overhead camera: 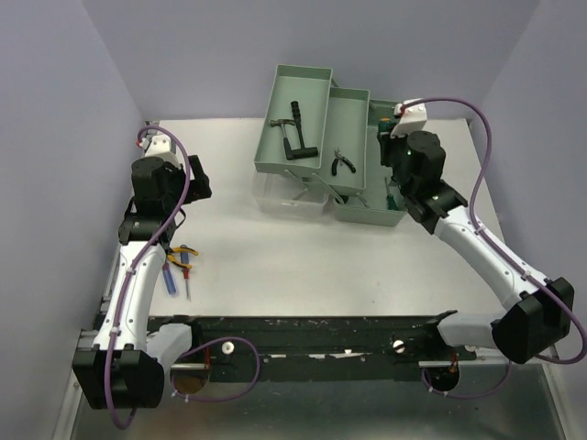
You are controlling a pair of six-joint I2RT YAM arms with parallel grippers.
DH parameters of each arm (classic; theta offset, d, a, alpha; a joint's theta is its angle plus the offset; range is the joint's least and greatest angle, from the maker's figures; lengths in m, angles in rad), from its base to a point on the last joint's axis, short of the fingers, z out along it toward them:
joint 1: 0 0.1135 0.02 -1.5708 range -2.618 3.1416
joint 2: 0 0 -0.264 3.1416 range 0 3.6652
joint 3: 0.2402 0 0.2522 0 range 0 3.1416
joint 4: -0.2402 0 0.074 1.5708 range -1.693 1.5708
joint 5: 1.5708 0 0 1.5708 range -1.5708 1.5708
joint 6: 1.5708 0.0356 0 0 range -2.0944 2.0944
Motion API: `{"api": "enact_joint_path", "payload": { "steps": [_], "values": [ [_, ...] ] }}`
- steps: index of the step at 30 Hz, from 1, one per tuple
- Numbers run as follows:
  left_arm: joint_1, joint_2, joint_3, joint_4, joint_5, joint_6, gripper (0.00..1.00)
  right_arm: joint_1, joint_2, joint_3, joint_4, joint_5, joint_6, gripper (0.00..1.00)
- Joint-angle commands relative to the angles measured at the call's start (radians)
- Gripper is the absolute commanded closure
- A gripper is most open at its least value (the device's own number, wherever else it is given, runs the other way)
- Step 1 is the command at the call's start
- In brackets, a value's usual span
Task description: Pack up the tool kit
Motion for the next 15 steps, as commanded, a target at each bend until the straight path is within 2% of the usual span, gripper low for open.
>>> {"api": "enact_joint_path", "payload": {
  "steps": [1, 5, 13, 14, 15],
  "values": [
    [-0.003, -0.007, 0.001, 0.010, -0.004, 0.010, 0.01, -0.149, 0.061, -0.058, -0.220, -0.096, 0.162, 0.99],
    [-0.002, -0.002, 0.000, 0.011, 0.000, 0.007, 0.01, -0.215, 0.177, -0.060, -0.249, -0.152, 0.180, 0.99],
    [-0.002, 0.004, -0.002, 0.011, 0.000, 0.007, 0.01, -0.227, 0.375, 0.006, -0.297, -0.191, 0.228, 0.99],
    [-0.003, 0.004, -0.002, 0.013, 0.000, 0.007, 0.01, -0.227, 0.383, 0.012, -0.301, -0.194, 0.229, 0.98],
    [-0.003, 0.005, -0.001, 0.013, 0.000, 0.007, 0.01, -0.229, 0.383, 0.012, -0.301, -0.197, 0.237, 0.85]
  ]
}}
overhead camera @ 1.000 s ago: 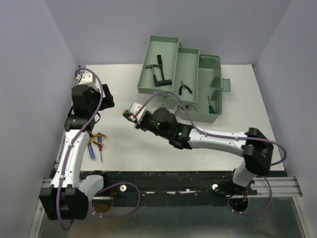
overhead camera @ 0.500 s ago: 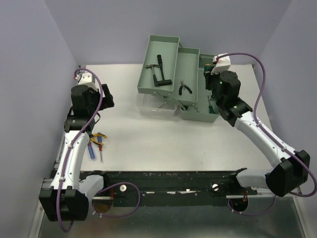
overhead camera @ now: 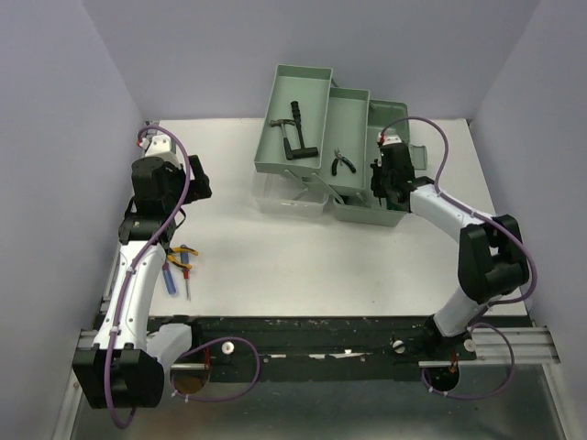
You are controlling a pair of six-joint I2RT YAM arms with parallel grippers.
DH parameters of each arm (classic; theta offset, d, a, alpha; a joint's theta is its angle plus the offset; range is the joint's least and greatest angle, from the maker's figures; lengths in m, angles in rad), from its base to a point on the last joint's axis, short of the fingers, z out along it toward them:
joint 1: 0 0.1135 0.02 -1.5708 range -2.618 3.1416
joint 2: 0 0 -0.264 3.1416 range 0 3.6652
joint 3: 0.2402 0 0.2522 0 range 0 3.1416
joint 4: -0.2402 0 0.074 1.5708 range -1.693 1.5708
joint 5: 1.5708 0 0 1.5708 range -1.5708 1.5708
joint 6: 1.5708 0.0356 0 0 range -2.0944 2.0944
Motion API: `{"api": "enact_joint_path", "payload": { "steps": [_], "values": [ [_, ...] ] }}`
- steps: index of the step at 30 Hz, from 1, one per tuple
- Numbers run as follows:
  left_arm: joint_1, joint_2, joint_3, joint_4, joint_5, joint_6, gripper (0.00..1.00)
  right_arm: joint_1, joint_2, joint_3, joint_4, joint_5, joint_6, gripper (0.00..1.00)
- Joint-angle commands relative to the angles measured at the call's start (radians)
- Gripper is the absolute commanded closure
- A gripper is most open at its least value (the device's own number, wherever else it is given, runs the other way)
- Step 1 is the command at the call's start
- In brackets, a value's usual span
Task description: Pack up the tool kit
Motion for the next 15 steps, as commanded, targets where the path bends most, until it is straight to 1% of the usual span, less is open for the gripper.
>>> {"api": "enact_joint_path", "payload": {
  "steps": [1, 3, 5, 6, 8, 11, 15],
  "values": [
    [-0.003, 0.002, -0.002, 0.013, 0.000, 0.008, 0.01, -0.009, 0.012, 0.052, -0.038, -0.035, 0.057, 0.68],
    [-0.003, 0.003, 0.000, 0.012, 0.003, 0.008, 0.01, -0.007, -0.001, 0.046, -0.038, -0.035, 0.066, 0.45],
    [-0.003, 0.000, 0.000, 0.013, 0.005, 0.008, 0.01, -0.009, -0.013, 0.044, -0.041, -0.031, 0.069, 0.33],
    [-0.005, 0.000, 0.000, 0.012, 0.005, 0.008, 0.01, -0.009, -0.017, 0.041, -0.043, -0.029, 0.074, 0.29],
    [-0.002, -0.001, -0.002, 0.013, 0.006, 0.006, 0.01, -0.010, -0.031, 0.038, -0.052, -0.017, 0.083, 0.26],
    [-0.002, -0.001, -0.007, 0.021, 0.006, 0.000, 0.01, -0.009, -0.074, 0.008, -0.046, 0.023, 0.113, 0.25],
    [-0.003, 0.025, -0.025, 0.029, -0.028, -0.046, 0.01, -0.009, -0.189, -0.072, 0.018, 0.067, 0.155, 0.25]
  ]
}}
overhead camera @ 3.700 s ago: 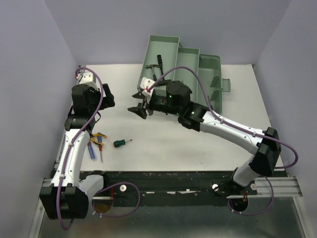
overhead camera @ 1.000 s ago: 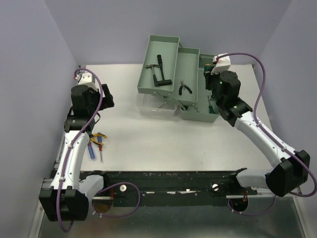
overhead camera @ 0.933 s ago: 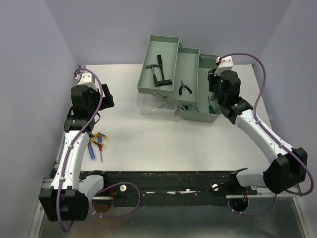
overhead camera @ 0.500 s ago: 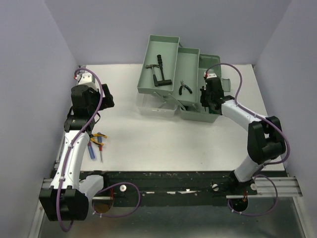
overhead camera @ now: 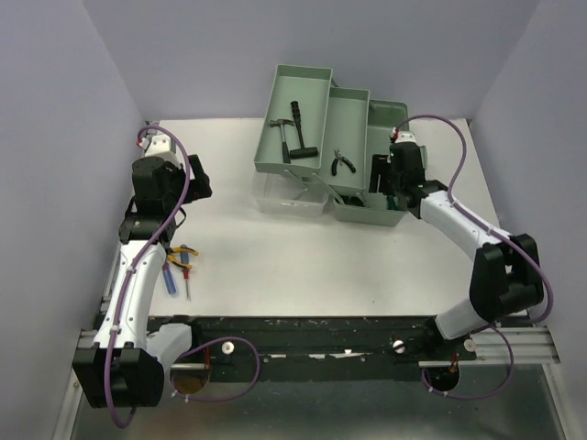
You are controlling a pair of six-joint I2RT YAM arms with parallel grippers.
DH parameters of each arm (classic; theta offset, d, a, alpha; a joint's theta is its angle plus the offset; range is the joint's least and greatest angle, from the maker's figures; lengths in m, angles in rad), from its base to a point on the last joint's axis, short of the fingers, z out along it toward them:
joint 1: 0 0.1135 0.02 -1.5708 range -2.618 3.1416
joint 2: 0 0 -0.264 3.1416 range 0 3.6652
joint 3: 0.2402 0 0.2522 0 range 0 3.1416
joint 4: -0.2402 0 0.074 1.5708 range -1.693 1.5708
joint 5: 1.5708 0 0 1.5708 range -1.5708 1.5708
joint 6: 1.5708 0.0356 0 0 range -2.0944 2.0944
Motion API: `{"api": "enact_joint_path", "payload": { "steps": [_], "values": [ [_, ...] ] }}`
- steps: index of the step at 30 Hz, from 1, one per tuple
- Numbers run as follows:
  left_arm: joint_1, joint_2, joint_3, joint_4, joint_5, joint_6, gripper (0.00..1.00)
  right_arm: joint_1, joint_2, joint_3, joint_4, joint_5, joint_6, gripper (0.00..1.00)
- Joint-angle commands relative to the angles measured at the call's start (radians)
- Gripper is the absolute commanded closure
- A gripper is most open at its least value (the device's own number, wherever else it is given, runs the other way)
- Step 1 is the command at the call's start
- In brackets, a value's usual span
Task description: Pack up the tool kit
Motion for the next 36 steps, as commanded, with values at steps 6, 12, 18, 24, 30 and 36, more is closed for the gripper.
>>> {"api": "enact_joint_path", "payload": {
  "steps": [6, 12, 18, 24, 30, 36],
  "values": [
    [0.113, 0.127, -0.075, -0.009, 0.032, -0.222, 0.01, -0.003, -0.285, -0.127, 0.115, -0.020, 0.094, 0.25],
    [0.170, 0.124, -0.165, -0.067, -0.057, -0.254, 0.01, -0.003, -0.388, -0.179, 0.121, -0.120, 0.110, 0.25],
    [0.170, 0.106, -0.217, -0.138, -0.098, -0.268, 0.11, -0.003, -0.477, -0.259, 0.158, -0.138, 0.101, 0.25],
    [0.170, 0.087, -0.303, -0.138, -0.107, -0.348, 0.20, -0.003, -0.519, -0.293, 0.168, -0.127, 0.091, 0.25],
    [0.170, 0.106, -0.323, -0.143, -0.122, -0.415, 0.23, -0.003, -0.534, -0.305, 0.168, -0.149, 0.106, 0.25],
    [0.178, 0.136, -0.382, -0.055, -0.132, -0.461, 0.23, -0.003, -0.546, -0.316, 0.168, -0.150, 0.109, 0.25]
  ]
}}
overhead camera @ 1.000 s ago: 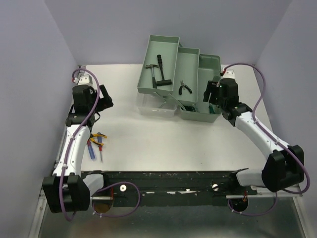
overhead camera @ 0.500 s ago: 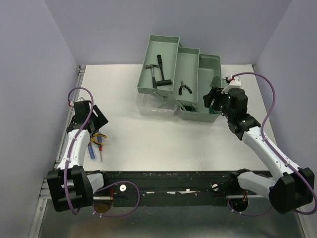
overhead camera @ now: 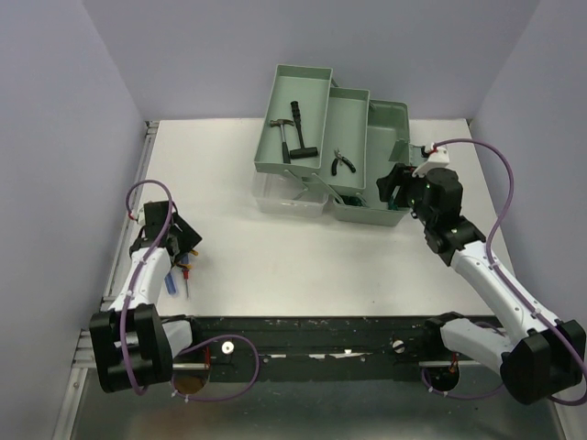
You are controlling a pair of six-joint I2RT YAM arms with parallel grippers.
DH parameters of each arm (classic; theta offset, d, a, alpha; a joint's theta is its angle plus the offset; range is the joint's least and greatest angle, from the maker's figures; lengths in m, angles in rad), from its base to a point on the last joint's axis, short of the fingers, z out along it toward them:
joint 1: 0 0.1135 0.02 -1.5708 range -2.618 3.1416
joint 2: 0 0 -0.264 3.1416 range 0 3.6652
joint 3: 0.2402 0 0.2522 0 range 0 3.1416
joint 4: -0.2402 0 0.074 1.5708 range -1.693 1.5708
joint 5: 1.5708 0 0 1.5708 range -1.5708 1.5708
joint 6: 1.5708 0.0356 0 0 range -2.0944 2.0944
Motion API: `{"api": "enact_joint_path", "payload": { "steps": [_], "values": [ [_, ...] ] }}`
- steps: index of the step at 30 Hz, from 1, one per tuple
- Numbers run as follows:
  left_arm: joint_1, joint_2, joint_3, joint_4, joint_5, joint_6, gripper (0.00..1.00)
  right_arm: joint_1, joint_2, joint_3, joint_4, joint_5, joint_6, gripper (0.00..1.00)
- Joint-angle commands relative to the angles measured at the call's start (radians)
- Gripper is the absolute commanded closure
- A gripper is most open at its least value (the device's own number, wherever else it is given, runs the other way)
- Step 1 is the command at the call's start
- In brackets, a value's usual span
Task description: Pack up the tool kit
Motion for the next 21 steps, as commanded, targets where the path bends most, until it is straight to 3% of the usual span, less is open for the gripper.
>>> {"api": "enact_joint_path", "payload": {
  "steps": [1, 4, 11, 21],
  "values": [
    [0.011, 0.047, -0.045, 0.077, -0.018, -0.060, 0.23, -0.003, -0.020, -0.016, 0.021, -0.018, 0.010, 0.25],
    [0.012, 0.076, -0.070, 0.155, 0.007, -0.071, 0.25, -0.003, -0.028, -0.019, 0.021, -0.014, 0.007, 0.25],
    [0.012, 0.079, -0.090, 0.194, 0.009, -0.083, 0.43, -0.003, -0.036, -0.025, 0.021, -0.008, 0.004, 0.25],
    [0.009, -0.005, -0.068, 0.169, -0.014, -0.046, 0.99, -0.003, -0.022, -0.025, 0.050, -0.017, 0.002, 0.25]
  ]
}}
